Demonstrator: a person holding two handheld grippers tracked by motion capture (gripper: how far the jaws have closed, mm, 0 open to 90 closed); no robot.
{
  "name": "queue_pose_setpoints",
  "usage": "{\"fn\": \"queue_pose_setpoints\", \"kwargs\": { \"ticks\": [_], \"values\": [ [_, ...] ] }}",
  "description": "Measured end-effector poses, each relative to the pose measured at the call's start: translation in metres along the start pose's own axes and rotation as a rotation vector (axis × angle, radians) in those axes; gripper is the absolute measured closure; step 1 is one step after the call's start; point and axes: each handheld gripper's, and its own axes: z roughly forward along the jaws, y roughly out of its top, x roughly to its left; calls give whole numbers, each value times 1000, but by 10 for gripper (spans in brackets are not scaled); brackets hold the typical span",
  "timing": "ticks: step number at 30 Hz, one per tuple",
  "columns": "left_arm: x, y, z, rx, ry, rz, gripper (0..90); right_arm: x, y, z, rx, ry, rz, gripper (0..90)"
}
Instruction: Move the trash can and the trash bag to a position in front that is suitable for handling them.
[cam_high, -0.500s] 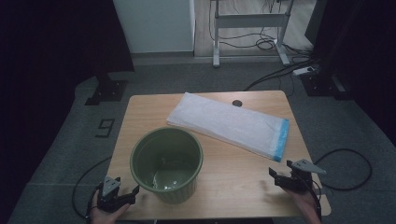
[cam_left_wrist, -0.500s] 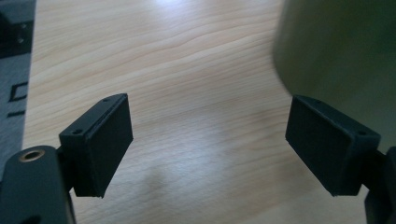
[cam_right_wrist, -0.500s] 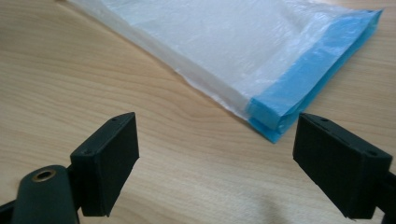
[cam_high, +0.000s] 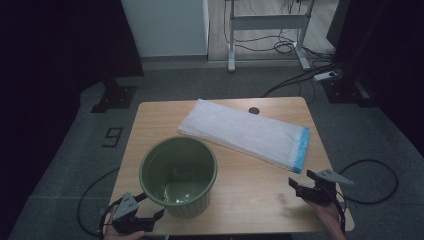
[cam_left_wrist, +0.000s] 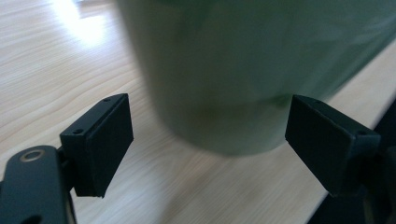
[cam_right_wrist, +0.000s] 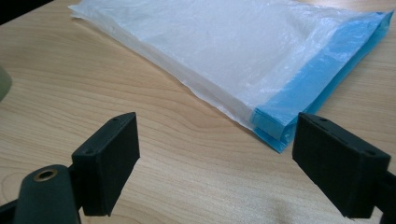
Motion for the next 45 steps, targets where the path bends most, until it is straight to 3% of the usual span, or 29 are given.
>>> {"fn": "queue_pose_setpoints", "kwargs": {
  "ticks": [3,10,15,23,27,38,45],
  "values": [
    [-5,7,10,12,-29,26,136,-2,0,2,-1,6,13,144],
    [-7,15,28,21,-50,23,149,-1,1,2,-1,26,15,148],
    [-7,31,48,38,-82,47,147,-3,0,-4,-19,23,24,152],
    [-16,59,78,62,-99,104,157,-5,0,-12,-45,12,24,159],
    [-24,72,92,79,-84,131,159,-5,1,-13,-47,9,17,161],
    [-35,85,115,61,-54,89,144,4,-1,-9,-23,20,-21,163],
    [-37,67,99,18,-23,33,160,8,-2,-7,-14,30,-42,163]
  ]
}}
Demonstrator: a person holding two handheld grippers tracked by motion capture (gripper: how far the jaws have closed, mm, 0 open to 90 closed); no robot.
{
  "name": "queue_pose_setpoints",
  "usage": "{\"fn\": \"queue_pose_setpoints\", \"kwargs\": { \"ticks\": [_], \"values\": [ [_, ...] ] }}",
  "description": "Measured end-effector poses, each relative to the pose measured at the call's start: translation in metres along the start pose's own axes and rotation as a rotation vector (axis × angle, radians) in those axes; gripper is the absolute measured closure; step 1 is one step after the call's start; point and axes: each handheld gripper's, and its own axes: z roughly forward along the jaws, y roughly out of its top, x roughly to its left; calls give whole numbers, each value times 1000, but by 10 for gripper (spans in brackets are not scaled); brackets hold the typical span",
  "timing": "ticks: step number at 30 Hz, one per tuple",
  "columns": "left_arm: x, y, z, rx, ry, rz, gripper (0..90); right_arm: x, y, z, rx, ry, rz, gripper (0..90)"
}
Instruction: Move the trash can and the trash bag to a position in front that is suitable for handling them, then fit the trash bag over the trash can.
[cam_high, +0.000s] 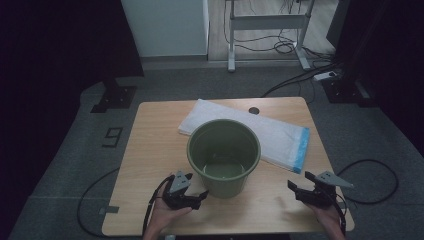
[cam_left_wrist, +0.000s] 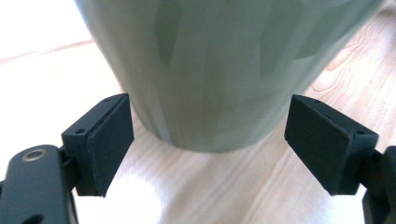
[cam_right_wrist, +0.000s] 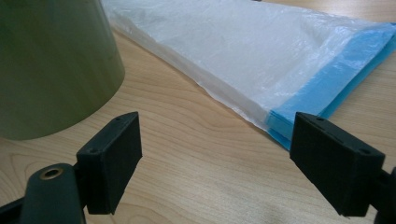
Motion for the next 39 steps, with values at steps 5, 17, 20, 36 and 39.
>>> {"fn": "queue_pose_setpoints", "kwargs": {
  "ticks": [5,17,20,36,39],
  "values": [
    [7,-12,-11,38,46,4,156,4,0,2,7,-3,-17,164],
    [40,-25,-17,39,169,-144,179,27,18,37,87,-20,-39,167],
    [46,-25,-15,42,194,-162,196,32,34,64,137,-25,-73,180],
    [58,-37,-16,27,134,-215,208,40,71,165,334,-85,-142,329],
    [62,-37,-20,21,143,-216,207,39,68,168,359,-98,-143,340]
  ]
}}
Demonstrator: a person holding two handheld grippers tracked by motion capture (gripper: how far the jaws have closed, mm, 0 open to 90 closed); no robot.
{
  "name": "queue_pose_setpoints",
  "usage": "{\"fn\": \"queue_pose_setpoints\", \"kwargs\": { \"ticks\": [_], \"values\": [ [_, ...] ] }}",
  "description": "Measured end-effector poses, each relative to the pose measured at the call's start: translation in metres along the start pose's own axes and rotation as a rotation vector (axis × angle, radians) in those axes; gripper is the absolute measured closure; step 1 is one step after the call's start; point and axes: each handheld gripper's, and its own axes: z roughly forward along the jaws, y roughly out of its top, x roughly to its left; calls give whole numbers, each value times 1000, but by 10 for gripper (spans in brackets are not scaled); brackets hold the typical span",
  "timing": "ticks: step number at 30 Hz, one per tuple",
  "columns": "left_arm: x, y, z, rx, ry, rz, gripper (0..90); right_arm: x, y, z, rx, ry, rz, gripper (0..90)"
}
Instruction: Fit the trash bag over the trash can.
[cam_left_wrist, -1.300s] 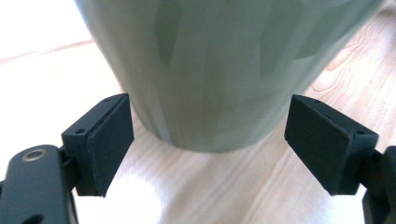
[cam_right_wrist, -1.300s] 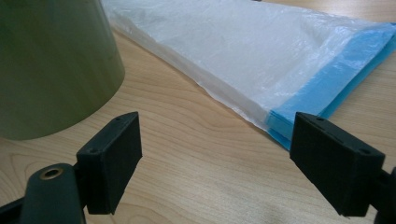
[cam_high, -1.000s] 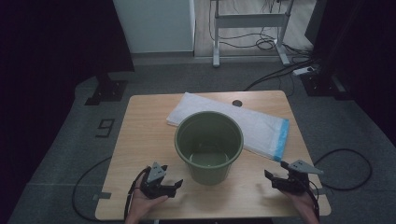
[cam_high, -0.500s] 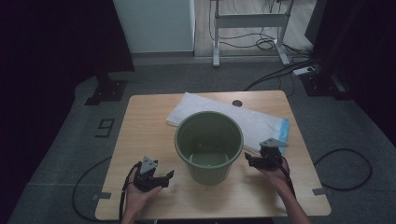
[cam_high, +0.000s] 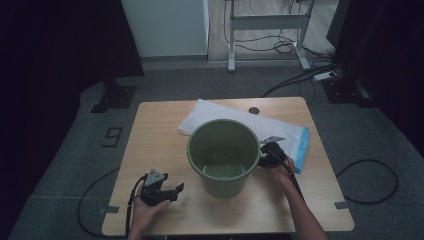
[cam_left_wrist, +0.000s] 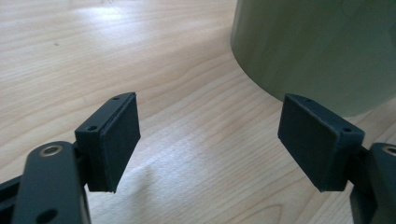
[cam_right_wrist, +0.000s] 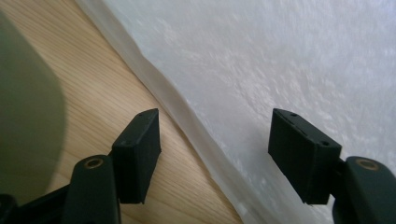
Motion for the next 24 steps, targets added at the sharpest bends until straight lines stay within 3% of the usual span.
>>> {"fn": "queue_pose_setpoints", "kwargs": {
  "ticks": [2,3,4,5,6,7,8,9,12,16,18,20,23,24],
  "values": [
    [11,-1,-9,-37,8,-50,220,-3,-3,0,3,-12,18,402],
    [11,-1,-9,-37,8,-50,225,-3,-3,0,3,-12,18,402],
    [16,-3,-13,-46,17,-58,226,-5,-5,-2,-8,-22,6,497],
    [16,-3,-13,-46,17,-58,224,-5,-5,-2,-8,-22,6,497],
    [17,-5,-16,-56,-2,-55,220,-9,-9,-4,-24,1,40,669],
    [17,-5,-17,-61,-15,-52,219,-10,-10,-6,-29,-10,44,731],
    [17,-5,-17,-61,-15,-52,218,-10,-10,-6,-29,-10,44,731],
    [15,-6,-19,-67,-35,-40,216,-17,-13,-9,-15,-8,87,841],
    [12,-6,-20,-57,-37,-25,215,-23,-22,-18,-11,-4,114,885],
    [12,-8,-20,-48,-40,-19,216,-26,-37,-31,-16,-43,90,889],
    [15,-9,-22,-53,-44,-9,209,-29,-50,-46,-33,-56,115,890],
    [19,-9,-26,-68,-36,-27,208,-30,-62,-61,-68,-52,129,890],
    [22,-12,-28,-65,-28,-35,212,-34,-87,-87,-99,-41,118,889],
    [21,-12,-28,-55,-23,-26,212,-34,-87,-87,-99,-41,118,889]
  ]
}}
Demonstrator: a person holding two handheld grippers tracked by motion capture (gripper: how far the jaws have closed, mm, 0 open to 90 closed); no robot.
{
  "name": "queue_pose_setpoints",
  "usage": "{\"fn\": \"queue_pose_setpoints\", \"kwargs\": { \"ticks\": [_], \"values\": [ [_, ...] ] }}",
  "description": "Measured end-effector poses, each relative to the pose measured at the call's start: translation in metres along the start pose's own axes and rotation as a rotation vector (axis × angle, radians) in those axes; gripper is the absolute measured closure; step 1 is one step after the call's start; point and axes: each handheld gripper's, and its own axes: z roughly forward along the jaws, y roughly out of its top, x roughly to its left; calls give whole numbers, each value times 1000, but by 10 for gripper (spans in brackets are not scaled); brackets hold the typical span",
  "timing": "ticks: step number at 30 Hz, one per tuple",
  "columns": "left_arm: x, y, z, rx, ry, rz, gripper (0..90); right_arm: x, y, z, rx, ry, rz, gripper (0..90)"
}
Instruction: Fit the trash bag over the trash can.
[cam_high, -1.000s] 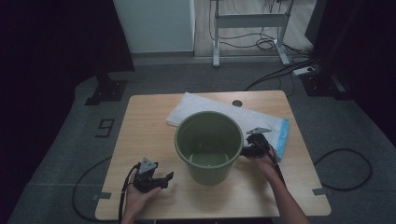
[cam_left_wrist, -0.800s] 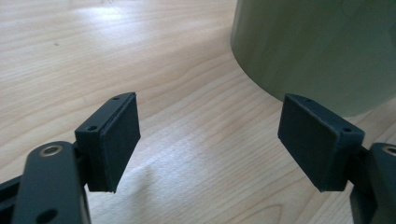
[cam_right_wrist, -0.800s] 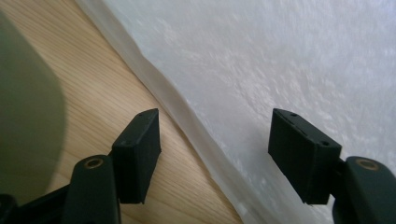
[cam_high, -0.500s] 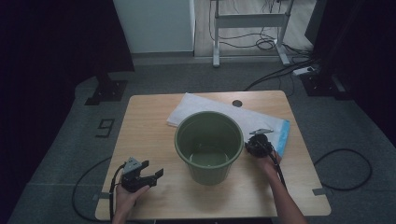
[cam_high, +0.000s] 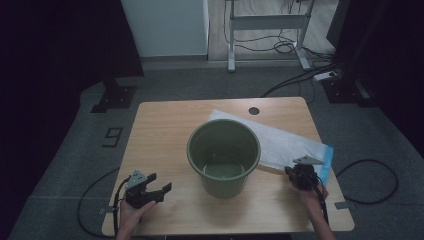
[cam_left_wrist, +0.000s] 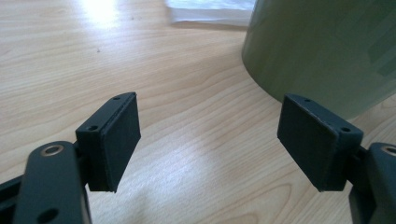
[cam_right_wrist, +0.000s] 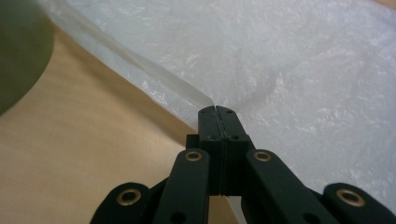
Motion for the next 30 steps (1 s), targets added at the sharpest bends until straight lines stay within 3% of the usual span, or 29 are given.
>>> {"fn": "queue_pose_setpoints", "kwargs": {
  "ticks": [3,4,5,9,16,17,21,24,26,27,30],
  "values": [
    [-3,-1,1,23,2,17,211,-12,-23,-24,-19,16,8,889],
    [-4,-2,1,27,7,21,211,-12,-23,-24,-19,16,8,889],
    [-6,-4,1,30,6,18,211,-19,-34,-35,-37,29,37,889],
    [-10,-8,2,38,6,11,212,-30,-40,-52,-54,43,47,888],
    [-21,-13,6,76,9,38,210,-43,-55,-63,-38,24,37,888],
    [-22,-14,6,79,12,41,206,-47,-63,-68,-53,53,72,888],
    [-22,-17,4,83,16,36,206,-55,-73,-73,-43,71,100,871],
    [-21,-17,4,80,18,29,207,-56,-74,-74,-39,81,96,834],
    [-21,-17,4,81,16,30,208,-53,-71,-73,-32,76,71,782],
    [-21,-17,5,82,14,31,207,-46,-68,-72,-28,71,40,691],
    [-21,-18,7,93,14,37,207,-37,-63,-73,-21,47,8,651]
  ]
}}
